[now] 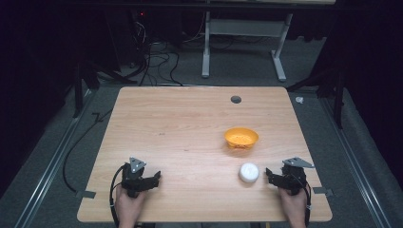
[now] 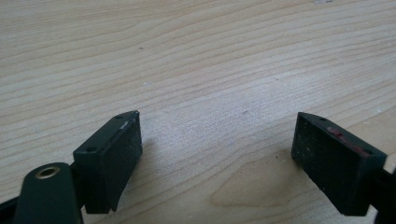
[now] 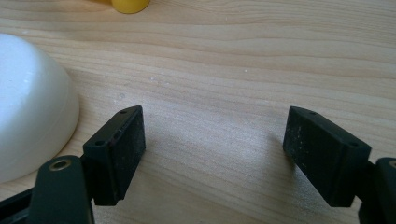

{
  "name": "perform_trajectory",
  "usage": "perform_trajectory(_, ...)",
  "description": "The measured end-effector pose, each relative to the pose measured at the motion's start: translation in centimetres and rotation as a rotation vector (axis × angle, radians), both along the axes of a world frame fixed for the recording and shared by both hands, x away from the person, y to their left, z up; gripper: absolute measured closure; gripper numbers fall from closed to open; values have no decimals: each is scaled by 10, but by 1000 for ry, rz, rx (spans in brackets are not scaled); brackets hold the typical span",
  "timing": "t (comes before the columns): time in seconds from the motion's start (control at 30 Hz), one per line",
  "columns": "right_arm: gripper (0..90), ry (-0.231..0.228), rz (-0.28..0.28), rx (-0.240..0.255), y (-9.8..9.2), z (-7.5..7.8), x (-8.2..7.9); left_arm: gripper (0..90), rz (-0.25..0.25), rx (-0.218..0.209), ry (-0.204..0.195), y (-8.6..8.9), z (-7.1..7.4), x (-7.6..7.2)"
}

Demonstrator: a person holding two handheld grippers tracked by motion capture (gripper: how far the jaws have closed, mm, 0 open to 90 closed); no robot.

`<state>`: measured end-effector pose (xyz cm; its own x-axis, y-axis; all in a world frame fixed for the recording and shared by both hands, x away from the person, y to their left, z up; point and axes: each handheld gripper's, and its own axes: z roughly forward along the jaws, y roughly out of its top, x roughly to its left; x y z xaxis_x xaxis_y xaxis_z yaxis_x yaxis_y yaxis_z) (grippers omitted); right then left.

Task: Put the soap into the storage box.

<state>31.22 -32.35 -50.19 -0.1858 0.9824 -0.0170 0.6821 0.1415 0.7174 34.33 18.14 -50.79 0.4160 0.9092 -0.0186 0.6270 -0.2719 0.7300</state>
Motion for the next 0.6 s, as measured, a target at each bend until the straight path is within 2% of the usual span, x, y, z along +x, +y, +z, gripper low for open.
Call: perform_trajectory(0.6, 212, 3, 14, 4, 0, 0, 0, 166, -1, -1, 1, 0, 0, 0)
